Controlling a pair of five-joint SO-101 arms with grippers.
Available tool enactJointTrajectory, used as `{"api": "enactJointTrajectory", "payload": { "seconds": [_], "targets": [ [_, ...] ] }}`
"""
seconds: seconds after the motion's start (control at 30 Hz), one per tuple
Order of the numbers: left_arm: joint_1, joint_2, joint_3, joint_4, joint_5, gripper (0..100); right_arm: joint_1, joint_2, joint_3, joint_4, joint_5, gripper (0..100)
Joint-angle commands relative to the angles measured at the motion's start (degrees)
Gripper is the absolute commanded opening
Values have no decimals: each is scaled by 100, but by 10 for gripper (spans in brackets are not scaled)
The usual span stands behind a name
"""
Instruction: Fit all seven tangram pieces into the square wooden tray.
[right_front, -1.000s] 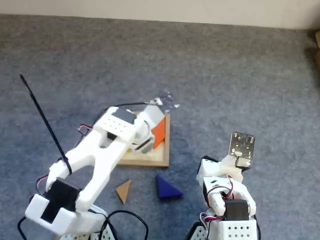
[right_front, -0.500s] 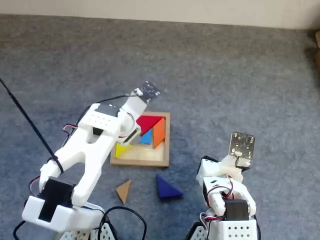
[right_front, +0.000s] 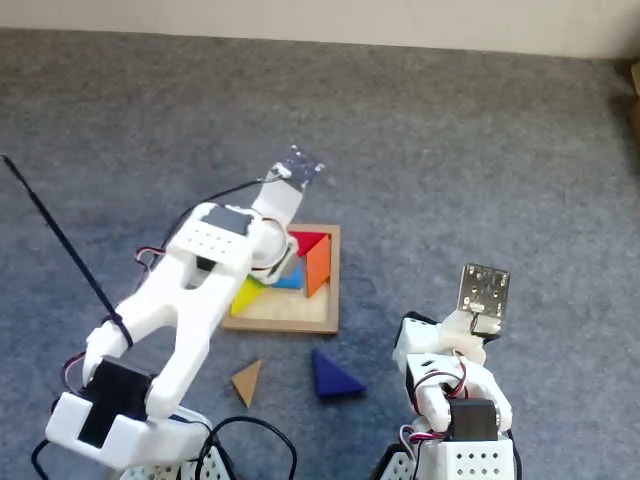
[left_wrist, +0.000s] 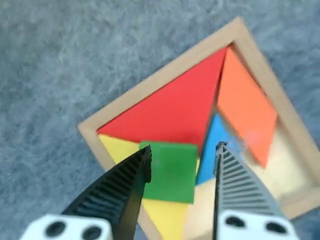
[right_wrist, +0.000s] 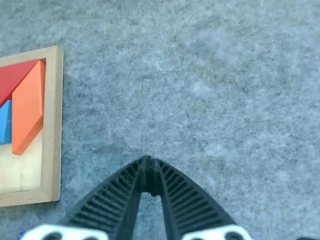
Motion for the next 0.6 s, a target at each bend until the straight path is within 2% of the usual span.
{"api": "enactJointTrajectory", "payload": {
  "seconds": [0.0,0.4,0.57],
  "targets": [
    [110,-110,-215,-246,105,210,75,-136,699,-92,79,9],
    [119,541,-224,-422,62,211,180,-136,708,-92,79,9],
    [409,549,-48,-273,-914,210,180,-136,708,-92,79,9]
  ]
}}
